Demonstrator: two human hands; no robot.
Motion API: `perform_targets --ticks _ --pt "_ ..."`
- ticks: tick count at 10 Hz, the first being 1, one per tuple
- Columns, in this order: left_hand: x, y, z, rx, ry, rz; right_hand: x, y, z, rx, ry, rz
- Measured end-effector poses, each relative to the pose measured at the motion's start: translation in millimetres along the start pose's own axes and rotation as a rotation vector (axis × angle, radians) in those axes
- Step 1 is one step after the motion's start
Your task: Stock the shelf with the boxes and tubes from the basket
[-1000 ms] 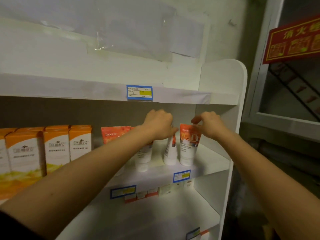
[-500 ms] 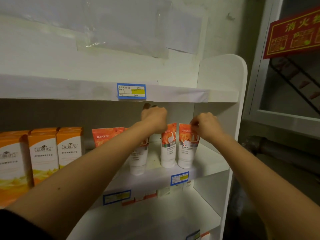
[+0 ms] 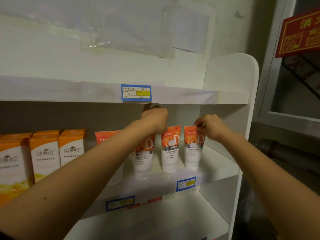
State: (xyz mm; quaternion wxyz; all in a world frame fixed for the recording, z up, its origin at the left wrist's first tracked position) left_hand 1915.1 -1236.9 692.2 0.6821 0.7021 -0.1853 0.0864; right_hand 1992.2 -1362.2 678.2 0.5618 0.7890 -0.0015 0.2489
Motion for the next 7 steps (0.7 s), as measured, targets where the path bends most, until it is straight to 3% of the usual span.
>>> perform_targets --ticks 3,4,7 --pt "-11 1 8 0.109 -0.011 -0.015 -6 -3 5 0.113 -0.009 0.081" --pt "-18 5 19 0.267 -0.062 0.055 -15 -3 3 0.159 0.014 0.108" --pt "-98 16 32 0.302 -0.168 0.265 -64 5 -11 0.247 0.034 0.264"
Point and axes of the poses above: each hand's wrist, its own x-axis towards the middle knuckle, its own y-axis out of the back of the hand, z = x × y, the point moved 10 cm from there along x, towards the middle knuckle, and after that the axes turned 13 degrees about -y, right-handed, at the moved point
